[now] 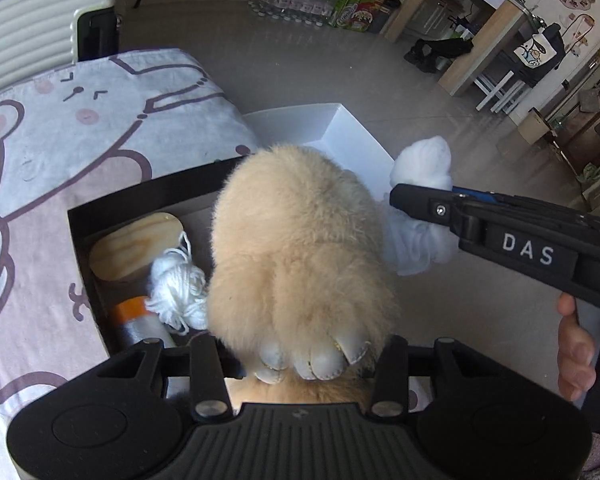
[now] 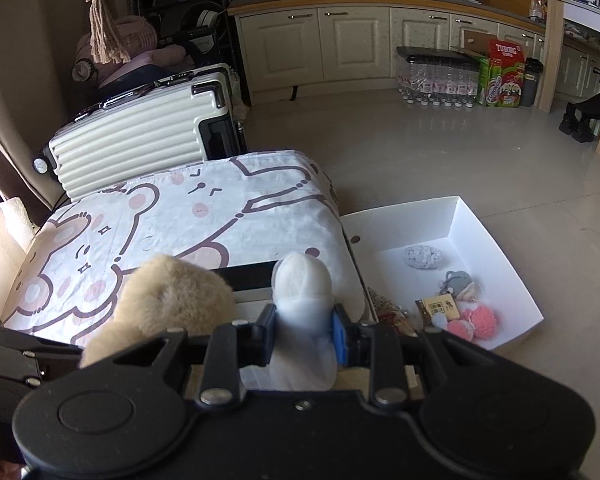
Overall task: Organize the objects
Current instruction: 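Lift and carry the teddy bear with both tools over the black box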
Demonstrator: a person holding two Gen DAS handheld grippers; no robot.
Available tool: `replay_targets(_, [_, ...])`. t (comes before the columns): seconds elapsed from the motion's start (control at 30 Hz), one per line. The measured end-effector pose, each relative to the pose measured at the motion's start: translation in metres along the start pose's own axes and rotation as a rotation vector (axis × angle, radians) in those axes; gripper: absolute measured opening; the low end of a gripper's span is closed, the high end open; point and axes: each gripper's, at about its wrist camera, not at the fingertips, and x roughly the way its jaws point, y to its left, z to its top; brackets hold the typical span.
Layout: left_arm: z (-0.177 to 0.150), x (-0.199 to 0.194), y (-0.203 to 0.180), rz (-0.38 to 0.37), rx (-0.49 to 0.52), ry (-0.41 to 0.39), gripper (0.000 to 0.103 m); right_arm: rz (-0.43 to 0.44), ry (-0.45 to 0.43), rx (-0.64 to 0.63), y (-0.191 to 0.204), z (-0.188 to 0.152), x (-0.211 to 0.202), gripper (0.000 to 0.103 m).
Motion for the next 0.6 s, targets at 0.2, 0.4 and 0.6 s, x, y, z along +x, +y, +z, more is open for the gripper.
replay_targets(0.2, [0.012, 0.03, 0.023, -0.037, -0.14, 0.066, 0.045, 0.005, 0.002, 0.009, -0.009, 0.0, 0.005, 0.029])
replay_targets(0.4, [0.027, 0.056, 0.035, -0.068, -0.221, 0.089, 0.045, 0.012, 0.019, 0.002, -0.016, -0.001, 0.015, 0.029])
replay_targets(0.6, [0.043, 0.079, 0.032, -0.03, -0.194, 0.076, 0.045, 0.027, 0.043, -0.013, -0.022, -0.002, 0.025, 0.029])
